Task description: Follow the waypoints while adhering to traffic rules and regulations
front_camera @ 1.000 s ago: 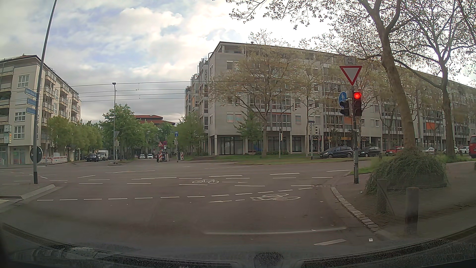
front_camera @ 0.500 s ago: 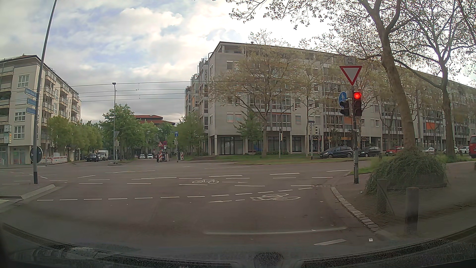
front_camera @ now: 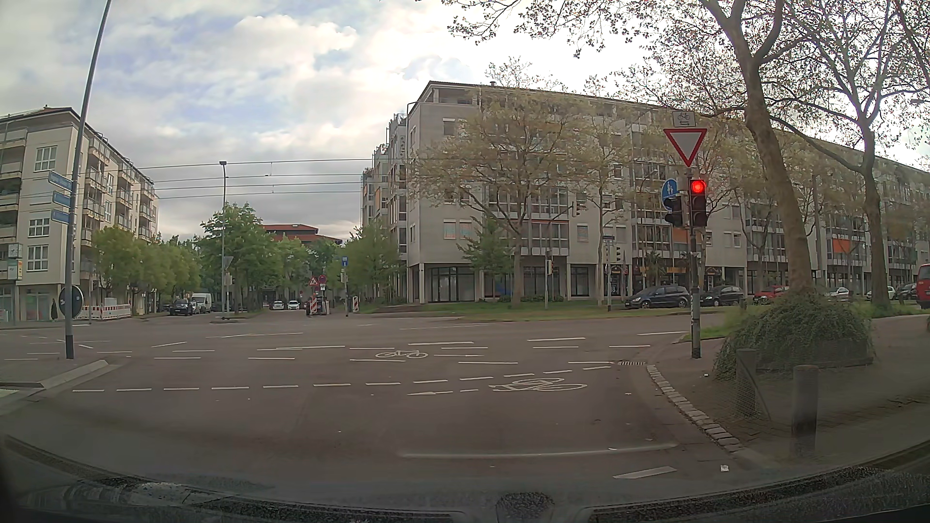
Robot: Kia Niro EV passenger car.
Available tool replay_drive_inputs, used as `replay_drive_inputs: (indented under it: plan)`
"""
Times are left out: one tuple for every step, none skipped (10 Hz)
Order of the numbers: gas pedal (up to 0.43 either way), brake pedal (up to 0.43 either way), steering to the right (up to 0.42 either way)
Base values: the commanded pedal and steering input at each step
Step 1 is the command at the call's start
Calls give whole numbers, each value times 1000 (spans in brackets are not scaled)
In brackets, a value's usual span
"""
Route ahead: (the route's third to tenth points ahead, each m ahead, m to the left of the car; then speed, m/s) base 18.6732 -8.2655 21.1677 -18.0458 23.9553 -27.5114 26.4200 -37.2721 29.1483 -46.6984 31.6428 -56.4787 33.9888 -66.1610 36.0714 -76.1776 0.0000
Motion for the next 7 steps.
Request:
replay_drive_inputs:
  plan:
    - [0,207,68]
    - [0,207,68]
    - [0,207,69]
    - [0,207,69]
    - [0,207,68]
    - [0,207,69]
    - [0,207,68]
